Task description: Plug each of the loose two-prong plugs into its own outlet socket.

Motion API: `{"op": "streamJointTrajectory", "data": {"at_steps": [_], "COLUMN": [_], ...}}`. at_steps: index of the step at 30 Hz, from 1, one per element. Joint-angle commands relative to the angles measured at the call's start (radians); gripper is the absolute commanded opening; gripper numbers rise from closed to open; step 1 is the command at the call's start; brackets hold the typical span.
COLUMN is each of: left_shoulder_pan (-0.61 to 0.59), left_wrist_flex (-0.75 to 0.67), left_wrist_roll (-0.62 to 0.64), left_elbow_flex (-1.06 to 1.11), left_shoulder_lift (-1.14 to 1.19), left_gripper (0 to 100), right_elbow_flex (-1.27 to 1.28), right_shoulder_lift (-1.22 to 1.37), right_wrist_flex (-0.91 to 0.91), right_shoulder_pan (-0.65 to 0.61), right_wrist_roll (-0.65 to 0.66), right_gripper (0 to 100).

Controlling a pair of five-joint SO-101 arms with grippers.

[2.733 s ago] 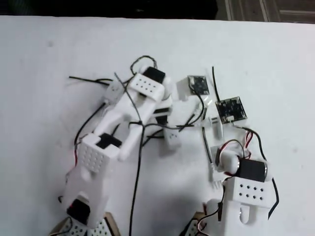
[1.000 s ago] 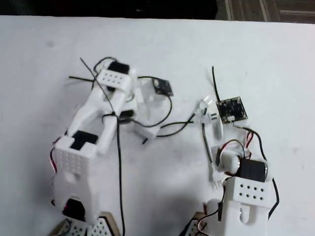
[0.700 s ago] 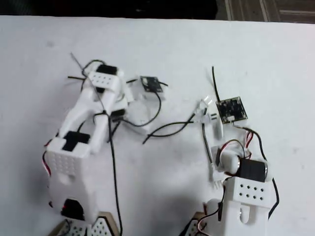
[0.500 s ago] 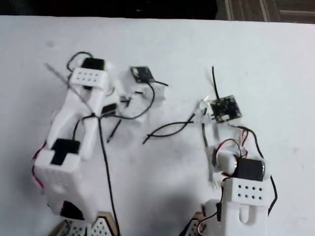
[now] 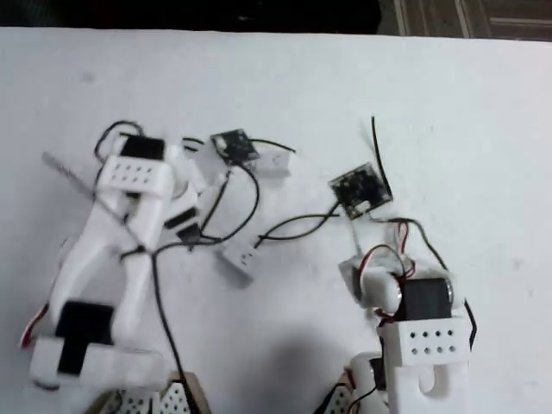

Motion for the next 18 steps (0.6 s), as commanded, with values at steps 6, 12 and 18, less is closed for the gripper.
{"op": "streamJointTrajectory", "data": {"at_steps": [6,12,18], "left_shoulder_pan": [-0.234,-0.341,-0.394], "left_wrist_flex": [-0.098,-0.221,-0.285], "left_wrist_roll": [0.351,0.489,0.601], "left_elbow_flex": [0.236,0.474,0.644], "left_shoulder_lift": [-0.487,-0.674,-0.799], "left_gripper": [19,19,19], "right_elbow_flex": [-0.044,-0.092,-0.176], "right_shoulder_lift": [0.019,0.217,0.429], "right_wrist_flex": [-0.068,-0.074,-0.087], "right_shoulder_pan": [-0.228,-0.340,-0.450], "right_wrist_roll": [-0.009,-0.011,-0.011], "right_gripper": [2.1,2.1,4.3]}}
